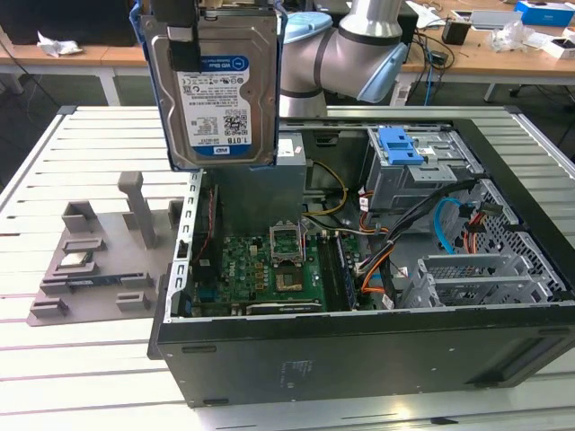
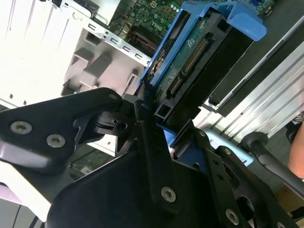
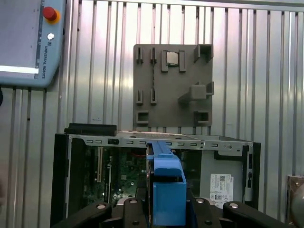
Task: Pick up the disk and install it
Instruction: 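Pick up the disk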
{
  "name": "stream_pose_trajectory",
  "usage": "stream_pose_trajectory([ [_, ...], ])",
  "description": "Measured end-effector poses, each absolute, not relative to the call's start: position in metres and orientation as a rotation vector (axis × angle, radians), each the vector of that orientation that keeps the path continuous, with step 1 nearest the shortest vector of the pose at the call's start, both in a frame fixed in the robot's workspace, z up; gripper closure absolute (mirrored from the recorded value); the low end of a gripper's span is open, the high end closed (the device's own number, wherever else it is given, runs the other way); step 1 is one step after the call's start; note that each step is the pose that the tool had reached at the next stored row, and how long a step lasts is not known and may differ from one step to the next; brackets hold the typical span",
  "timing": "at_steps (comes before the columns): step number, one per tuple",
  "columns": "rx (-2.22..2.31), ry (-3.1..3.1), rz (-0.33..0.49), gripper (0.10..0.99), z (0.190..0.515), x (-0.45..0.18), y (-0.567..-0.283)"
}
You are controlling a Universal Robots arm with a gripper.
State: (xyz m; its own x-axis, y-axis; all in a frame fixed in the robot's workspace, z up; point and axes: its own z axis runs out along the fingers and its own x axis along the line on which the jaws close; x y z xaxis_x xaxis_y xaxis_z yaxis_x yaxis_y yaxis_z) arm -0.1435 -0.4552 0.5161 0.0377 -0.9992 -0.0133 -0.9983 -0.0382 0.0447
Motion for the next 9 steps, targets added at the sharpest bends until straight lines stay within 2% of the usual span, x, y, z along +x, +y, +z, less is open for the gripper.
stream_pose_trajectory([
  [9, 2.246, -2.162, -0.063, 0.718, 0.515, -0.143, -0.467],
])
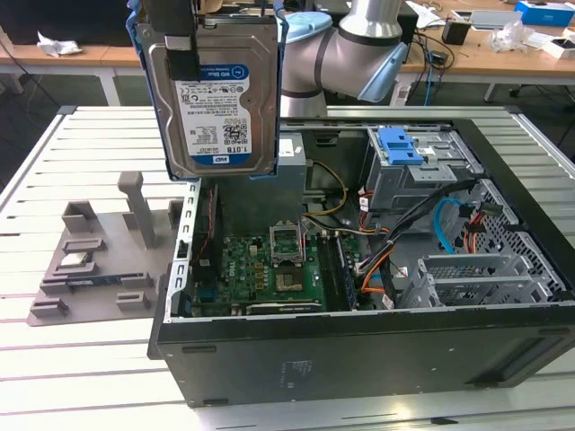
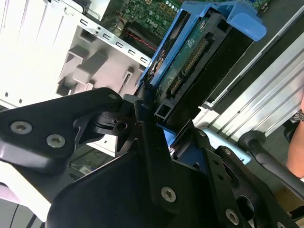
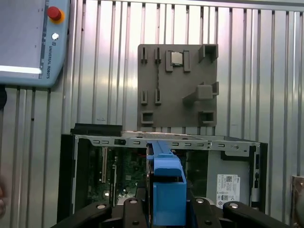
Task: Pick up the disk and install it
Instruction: 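Pick up the disk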
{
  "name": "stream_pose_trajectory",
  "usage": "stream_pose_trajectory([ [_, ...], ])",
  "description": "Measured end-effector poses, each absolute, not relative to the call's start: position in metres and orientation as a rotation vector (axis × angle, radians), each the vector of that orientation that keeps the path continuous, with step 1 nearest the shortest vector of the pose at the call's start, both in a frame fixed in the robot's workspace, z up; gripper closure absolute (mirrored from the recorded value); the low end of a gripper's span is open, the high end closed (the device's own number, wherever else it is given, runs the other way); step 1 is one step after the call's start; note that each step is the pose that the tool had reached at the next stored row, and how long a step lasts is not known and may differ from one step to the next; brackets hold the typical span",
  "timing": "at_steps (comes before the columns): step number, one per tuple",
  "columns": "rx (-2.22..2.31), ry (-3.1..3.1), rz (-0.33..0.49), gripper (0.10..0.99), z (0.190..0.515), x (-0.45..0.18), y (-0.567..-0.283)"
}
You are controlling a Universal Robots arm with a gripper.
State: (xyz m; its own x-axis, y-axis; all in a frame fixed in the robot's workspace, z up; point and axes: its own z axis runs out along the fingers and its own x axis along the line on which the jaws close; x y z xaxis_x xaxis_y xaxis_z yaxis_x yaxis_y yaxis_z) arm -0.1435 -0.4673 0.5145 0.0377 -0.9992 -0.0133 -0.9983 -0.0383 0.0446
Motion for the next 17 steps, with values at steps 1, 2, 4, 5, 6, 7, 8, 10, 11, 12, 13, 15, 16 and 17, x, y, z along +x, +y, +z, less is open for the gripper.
stream_pose_trajectory([
  [1, 2.246, -2.163, -0.063, 0.718, 0.514, -0.143, -0.469],
  [2, 2.246, -2.163, -0.063, 0.718, 0.514, -0.143, -0.470],
  [4, 2.246, -2.162, -0.063, 0.718, 0.514, -0.143, -0.473],
  [5, 2.246, -2.162, -0.063, 0.718, 0.513, -0.143, -0.475],
  [6, 2.246, -2.163, -0.063, 0.718, 0.513, -0.143, -0.476],
  [7, 2.246, -2.162, -0.063, 0.718, 0.513, -0.143, -0.476],
  [8, 2.246, -2.163, -0.063, 0.718, 0.513, -0.143, -0.477],
  [10, 2.246, -2.162, -0.063, 0.718, 0.513, -0.143, -0.479],
  [11, 2.246, -2.162, -0.063, 0.718, 0.513, -0.143, -0.480],
  [12, 2.246, -2.162, -0.063, 0.718, 0.512, -0.143, -0.480],
  [13, 2.246, -2.162, -0.063, 0.718, 0.512, -0.143, -0.481],
  [15, 2.246, -2.162, -0.063, 0.718, 0.512, -0.143, -0.484],
  [16, 2.246, -2.163, -0.063, 0.718, 0.512, -0.143, -0.485],
  [17, 2.246, -2.163, -0.063, 0.718, 0.512, -0.143, -0.486],
])
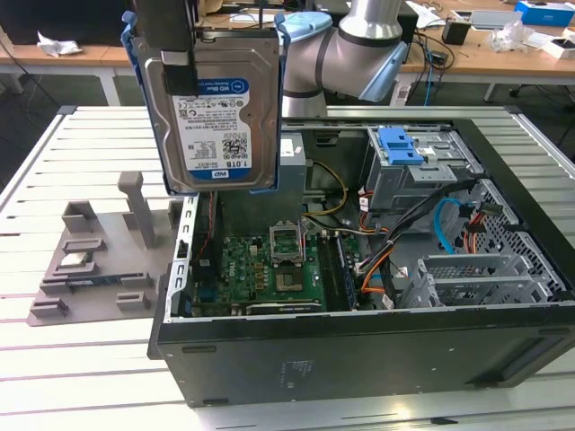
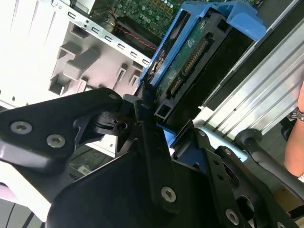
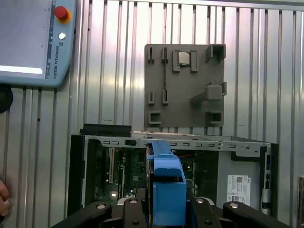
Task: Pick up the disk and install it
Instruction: 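Pick up the disk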
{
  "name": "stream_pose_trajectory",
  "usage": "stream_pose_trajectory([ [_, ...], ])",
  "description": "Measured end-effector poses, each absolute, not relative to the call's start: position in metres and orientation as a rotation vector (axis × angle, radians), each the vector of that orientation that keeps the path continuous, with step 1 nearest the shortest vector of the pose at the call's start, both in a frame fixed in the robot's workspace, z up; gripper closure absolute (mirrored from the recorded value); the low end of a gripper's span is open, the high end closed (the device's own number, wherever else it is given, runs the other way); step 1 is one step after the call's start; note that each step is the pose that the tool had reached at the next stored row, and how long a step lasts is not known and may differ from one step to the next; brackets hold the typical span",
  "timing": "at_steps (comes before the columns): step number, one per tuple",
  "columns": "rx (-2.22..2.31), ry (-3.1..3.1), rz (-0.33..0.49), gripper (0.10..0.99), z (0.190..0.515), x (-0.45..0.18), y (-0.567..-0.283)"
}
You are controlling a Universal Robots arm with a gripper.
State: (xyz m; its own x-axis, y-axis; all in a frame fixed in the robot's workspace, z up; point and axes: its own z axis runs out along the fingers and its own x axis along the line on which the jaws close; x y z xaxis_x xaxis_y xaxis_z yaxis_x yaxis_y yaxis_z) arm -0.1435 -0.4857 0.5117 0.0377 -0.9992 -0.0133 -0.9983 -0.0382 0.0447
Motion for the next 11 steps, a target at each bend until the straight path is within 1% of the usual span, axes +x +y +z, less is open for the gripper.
stream_pose_trajectory([
  [11, 2.246, -2.163, -0.063, 0.718, 0.511, -0.144, -0.501],
])
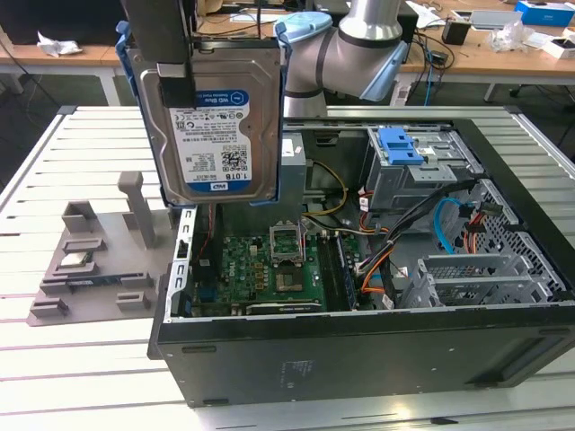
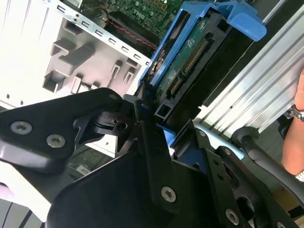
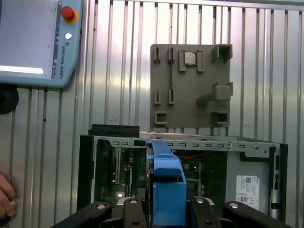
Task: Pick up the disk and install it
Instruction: 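Pick up the disk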
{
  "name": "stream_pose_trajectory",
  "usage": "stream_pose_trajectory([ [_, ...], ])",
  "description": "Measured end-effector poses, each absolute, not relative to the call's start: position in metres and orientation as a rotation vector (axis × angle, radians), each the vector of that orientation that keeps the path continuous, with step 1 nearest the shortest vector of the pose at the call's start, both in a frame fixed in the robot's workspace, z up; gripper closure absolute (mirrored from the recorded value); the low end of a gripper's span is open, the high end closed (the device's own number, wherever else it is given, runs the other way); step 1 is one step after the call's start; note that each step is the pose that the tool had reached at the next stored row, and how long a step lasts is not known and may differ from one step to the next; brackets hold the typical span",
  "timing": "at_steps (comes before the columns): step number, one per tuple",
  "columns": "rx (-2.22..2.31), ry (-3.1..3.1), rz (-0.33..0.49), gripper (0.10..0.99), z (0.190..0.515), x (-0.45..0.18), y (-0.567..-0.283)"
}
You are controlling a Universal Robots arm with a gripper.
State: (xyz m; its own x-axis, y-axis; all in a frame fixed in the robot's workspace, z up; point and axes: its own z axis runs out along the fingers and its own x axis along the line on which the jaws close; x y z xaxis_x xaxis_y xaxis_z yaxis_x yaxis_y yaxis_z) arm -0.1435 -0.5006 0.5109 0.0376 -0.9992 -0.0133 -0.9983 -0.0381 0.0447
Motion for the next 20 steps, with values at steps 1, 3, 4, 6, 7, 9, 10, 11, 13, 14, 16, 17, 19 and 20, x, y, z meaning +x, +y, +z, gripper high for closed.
stream_pose_trajectory([
  [1, 2.246, -2.162, -0.063, 0.718, 0.511, -0.143, -0.502],
  [3, 2.246, -2.162, -0.063, 0.718, 0.511, -0.143, -0.505],
  [4, 2.246, -2.162, -0.063, 0.718, 0.511, -0.143, -0.506],
  [6, 2.246, -2.162, -0.063, 0.718, 0.511, -0.143, -0.509],
  [7, 2.246, -2.162, -0.063, 0.718, 0.511, -0.143, -0.511],
  [9, 2.246, -2.162, -0.063, 0.718, 0.510, -0.143, -0.514],
  [10, 2.246, -2.162, -0.063, 0.718, 0.510, -0.143, -0.516],
  [11, 2.246, -2.162, -0.063, 0.718, 0.510, -0.143, -0.517],
  [13, 2.246, -2.163, -0.063, 0.718, 0.510, -0.143, -0.520],
  [14, 2.246, -2.162, -0.063, 0.718, 0.510, -0.143, -0.521],
  [16, 2.246, -2.162, -0.063, 0.718, 0.510, -0.143, -0.522],
  [17, 2.246, -2.162, -0.063, 0.718, 0.510, -0.143, -0.523],
  [19, 2.246, -2.162, -0.063, 0.718, 0.510, -0.143, -0.526],
  [20, 2.246, -2.163, -0.063, 0.718, 0.509, -0.143, -0.527],
])
